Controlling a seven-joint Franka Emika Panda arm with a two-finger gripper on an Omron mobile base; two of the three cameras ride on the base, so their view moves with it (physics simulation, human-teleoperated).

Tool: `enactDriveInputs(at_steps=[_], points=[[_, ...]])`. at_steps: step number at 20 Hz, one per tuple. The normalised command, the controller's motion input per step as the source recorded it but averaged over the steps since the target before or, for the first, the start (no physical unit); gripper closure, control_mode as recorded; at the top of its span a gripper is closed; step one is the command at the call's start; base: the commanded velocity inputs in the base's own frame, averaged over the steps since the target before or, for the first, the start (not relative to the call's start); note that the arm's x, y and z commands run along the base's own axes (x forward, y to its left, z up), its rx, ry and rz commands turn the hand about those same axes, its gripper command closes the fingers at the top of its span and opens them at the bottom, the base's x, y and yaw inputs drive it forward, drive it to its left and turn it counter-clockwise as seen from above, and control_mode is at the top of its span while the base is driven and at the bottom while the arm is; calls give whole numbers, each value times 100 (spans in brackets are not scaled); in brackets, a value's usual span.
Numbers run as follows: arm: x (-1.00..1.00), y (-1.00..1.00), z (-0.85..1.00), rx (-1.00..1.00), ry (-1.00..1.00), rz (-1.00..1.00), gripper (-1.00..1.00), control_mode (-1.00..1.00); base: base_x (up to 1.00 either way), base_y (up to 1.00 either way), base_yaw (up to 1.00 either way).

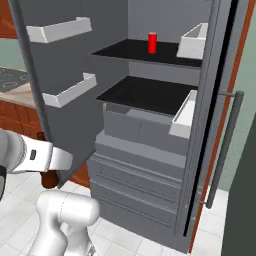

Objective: Open the fridge, grab two sodas, and place both sodas inside the bowl with ice on the dining counter.

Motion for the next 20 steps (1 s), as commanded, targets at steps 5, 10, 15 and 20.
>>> enactDriveInputs(at_steps=[5, 10, 15, 20], points=[[0, 0, 0, 0, 0, 0, 100, 100, -92, 0, 35], [0, 0, 0, 0, 0, 0, 100, 100, -99, 0, 33], [0, 0, 0, 0, 0, 0, 100, 100, -100, 1, 32], [0, 0, 0, 0, 0, 0, 100, 100, -100, 12, 29]])
